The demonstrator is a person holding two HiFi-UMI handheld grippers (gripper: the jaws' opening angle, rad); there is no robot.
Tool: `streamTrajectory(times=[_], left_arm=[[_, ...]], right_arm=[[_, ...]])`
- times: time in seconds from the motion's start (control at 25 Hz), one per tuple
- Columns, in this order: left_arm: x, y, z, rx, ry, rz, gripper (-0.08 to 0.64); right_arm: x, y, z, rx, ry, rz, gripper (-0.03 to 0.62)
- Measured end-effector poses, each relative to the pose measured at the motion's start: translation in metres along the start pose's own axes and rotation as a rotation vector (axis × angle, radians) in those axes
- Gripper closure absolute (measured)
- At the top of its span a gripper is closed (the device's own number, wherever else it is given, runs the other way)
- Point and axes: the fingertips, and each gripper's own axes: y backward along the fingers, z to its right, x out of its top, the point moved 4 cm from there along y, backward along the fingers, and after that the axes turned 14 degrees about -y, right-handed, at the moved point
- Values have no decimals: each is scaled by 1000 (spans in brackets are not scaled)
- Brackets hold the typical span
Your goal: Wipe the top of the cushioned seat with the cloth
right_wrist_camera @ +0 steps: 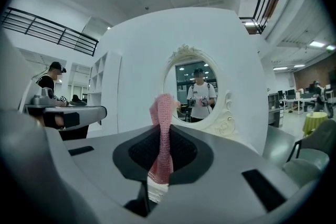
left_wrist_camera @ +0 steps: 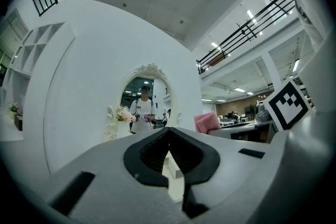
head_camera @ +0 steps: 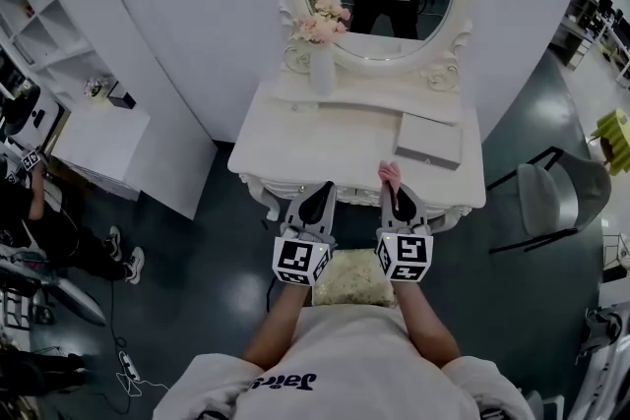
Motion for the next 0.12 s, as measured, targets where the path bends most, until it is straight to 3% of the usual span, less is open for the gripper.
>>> streamTrajectory(times=[0.12], left_arm=[[-2, -1, -6, 10, 9, -6, 548]], right_arm=[[3, -7, -1, 6, 8, -2, 560]])
